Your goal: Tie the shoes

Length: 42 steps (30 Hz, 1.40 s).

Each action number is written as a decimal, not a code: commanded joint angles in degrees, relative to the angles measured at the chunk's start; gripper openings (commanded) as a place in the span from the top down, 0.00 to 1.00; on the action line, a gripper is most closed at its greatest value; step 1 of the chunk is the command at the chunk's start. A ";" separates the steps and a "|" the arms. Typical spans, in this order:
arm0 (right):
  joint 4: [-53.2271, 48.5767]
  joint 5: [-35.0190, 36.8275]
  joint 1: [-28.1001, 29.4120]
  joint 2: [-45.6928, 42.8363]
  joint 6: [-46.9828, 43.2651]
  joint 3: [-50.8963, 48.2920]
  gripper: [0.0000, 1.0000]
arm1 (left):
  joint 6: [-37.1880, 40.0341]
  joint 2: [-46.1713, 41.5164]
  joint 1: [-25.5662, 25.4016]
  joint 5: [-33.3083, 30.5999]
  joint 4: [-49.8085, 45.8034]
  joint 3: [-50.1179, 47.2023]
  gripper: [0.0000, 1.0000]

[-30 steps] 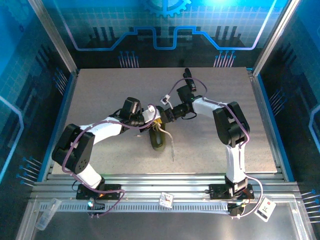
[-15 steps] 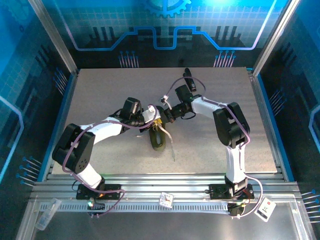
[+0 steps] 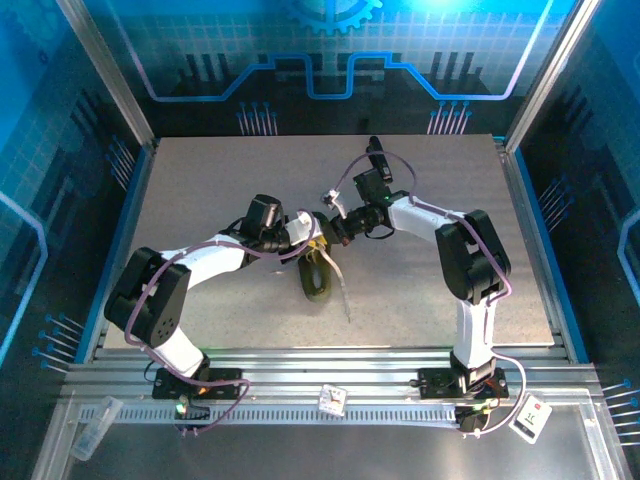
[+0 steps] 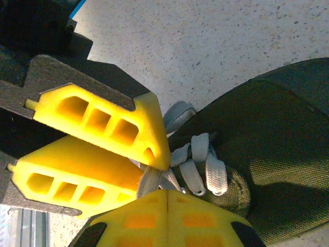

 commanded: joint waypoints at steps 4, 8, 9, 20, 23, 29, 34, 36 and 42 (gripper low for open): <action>-0.21 2.18 0.80 -1.70 -0.92 -0.19 1.00 | -0.05 -3.95 1.77 -0.54 1.27 -1.22 0.59; -1.89 3.22 1.23 -1.23 -1.85 0.95 1.00 | -0.70 -7.76 5.91 0.93 1.28 -4.08 0.50; -2.08 3.49 1.42 -1.15 -2.07 1.18 1.00 | -0.40 -8.54 7.11 1.67 0.91 -4.74 0.50; -3.29 6.27 2.19 -0.98 -3.30 1.76 1.00 | 10.64 -4.24 10.65 5.03 -10.77 -3.24 0.37; -3.96 6.62 2.23 -1.04 -3.70 2.02 1.00 | 11.91 -1.37 10.28 5.29 -12.20 -1.42 0.35; -4.47 7.34 2.23 -1.30 -3.93 2.11 1.00 | 15.13 3.28 9.20 4.20 -14.91 2.23 0.33; -4.64 7.83 2.37 -1.38 -3.86 2.33 1.00 | 15.30 6.72 9.20 3.59 -15.36 5.70 0.32; -4.81 8.07 2.34 -1.41 -3.84 2.46 1.00 | 15.70 8.33 9.12 3.82 -16.29 7.36 0.32; -4.90 9.79 2.56 -1.78 -3.29 2.97 1.00 | 17.31 10.53 8.03 3.96 -21.04 10.76 0.67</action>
